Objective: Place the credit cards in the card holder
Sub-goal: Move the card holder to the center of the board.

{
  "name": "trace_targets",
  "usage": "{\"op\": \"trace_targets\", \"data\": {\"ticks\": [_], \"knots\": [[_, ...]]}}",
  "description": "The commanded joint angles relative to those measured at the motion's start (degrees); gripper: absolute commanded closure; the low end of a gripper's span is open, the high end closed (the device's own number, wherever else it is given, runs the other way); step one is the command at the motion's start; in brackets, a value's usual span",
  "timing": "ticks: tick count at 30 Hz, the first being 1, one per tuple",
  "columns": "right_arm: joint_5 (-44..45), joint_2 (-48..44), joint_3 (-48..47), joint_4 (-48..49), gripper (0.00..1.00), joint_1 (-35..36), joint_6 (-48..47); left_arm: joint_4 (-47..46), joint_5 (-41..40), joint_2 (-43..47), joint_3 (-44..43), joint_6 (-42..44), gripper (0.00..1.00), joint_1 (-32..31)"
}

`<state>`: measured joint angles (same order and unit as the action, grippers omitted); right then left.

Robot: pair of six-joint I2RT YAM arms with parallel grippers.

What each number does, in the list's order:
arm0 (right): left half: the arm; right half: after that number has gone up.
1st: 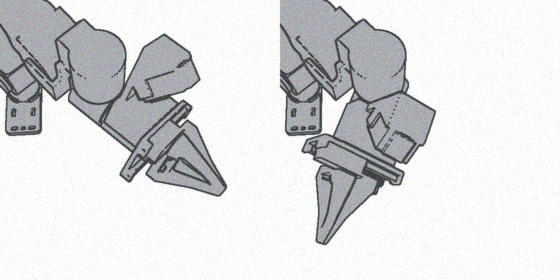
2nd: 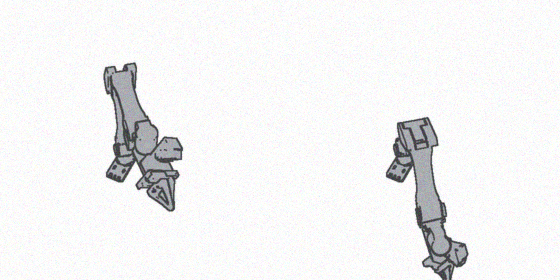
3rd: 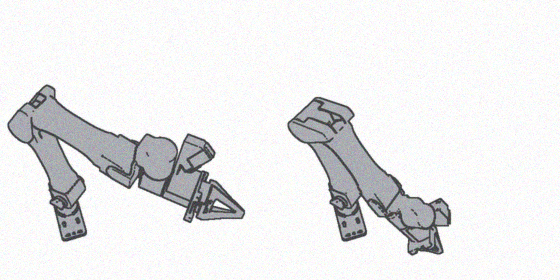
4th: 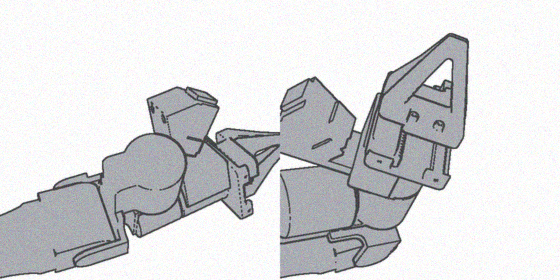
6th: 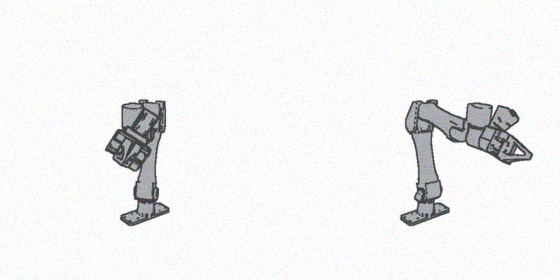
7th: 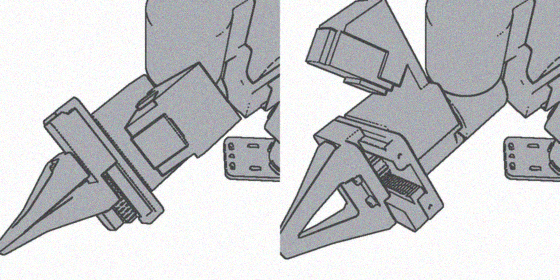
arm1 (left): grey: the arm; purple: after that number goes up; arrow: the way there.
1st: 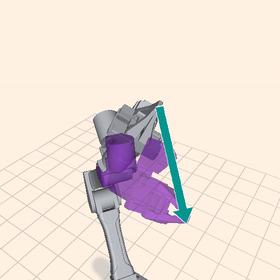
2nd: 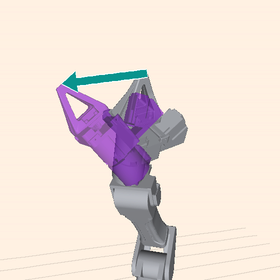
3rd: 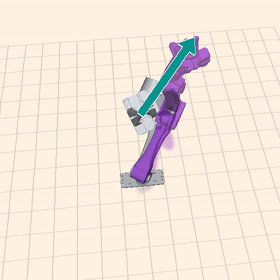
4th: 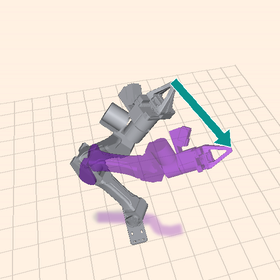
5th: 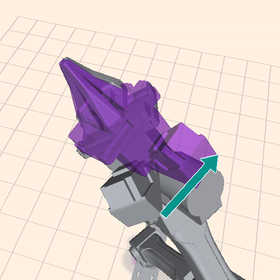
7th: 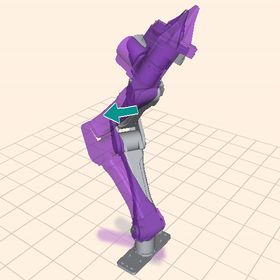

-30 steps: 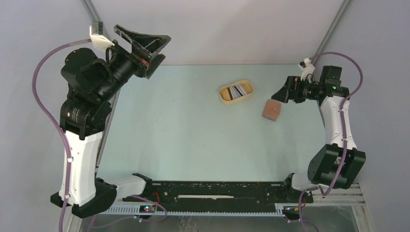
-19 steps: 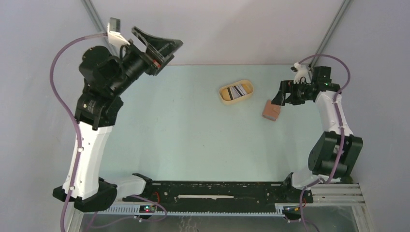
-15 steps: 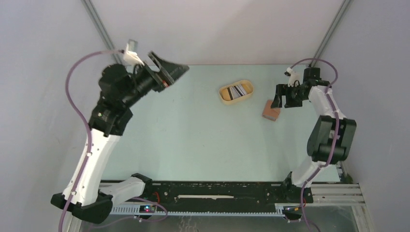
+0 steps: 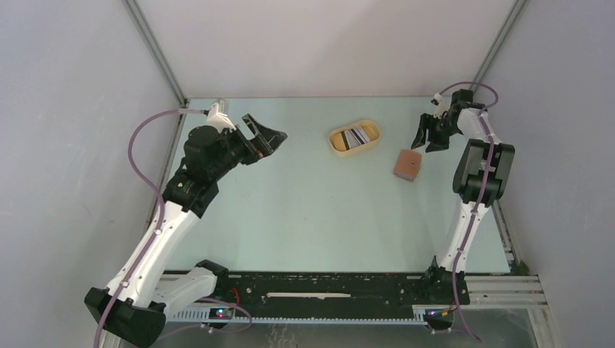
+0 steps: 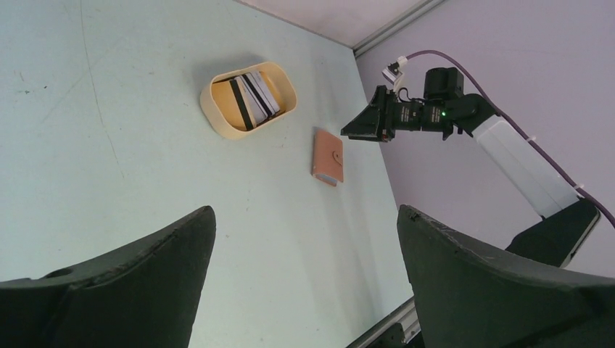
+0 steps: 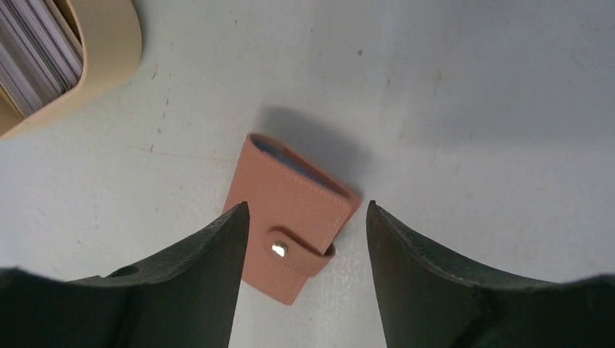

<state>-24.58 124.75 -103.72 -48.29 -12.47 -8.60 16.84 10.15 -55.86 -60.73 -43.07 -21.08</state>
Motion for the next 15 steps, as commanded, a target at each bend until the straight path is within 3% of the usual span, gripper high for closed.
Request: {"op": "trace_targets", "data": {"ticks": [1,6,11,15], "knots": [[-2.99,3.26,-4.16,-4.67,0.32,-0.15,2.6,-3.91,-0.21,-0.36,2.85,0.14,0.0,0.43],[-3.95,3.08,-0.72,-6.62,0.36,0.57,0.02,-6.6,1.76,0.57,6.88,0.97,0.0,0.43],[-6.55,-0.16,5.97,-6.37,0.59,2.48,-3.57,-10.64,6.65,-0.07,11.99,3.52,0.04,0.43],[-8.15,-4.61,13.0,-5.42,0.72,7.23,-7.66,-19.9,11.98,-1.25,17.95,6.17,0.08,0.42]]}}
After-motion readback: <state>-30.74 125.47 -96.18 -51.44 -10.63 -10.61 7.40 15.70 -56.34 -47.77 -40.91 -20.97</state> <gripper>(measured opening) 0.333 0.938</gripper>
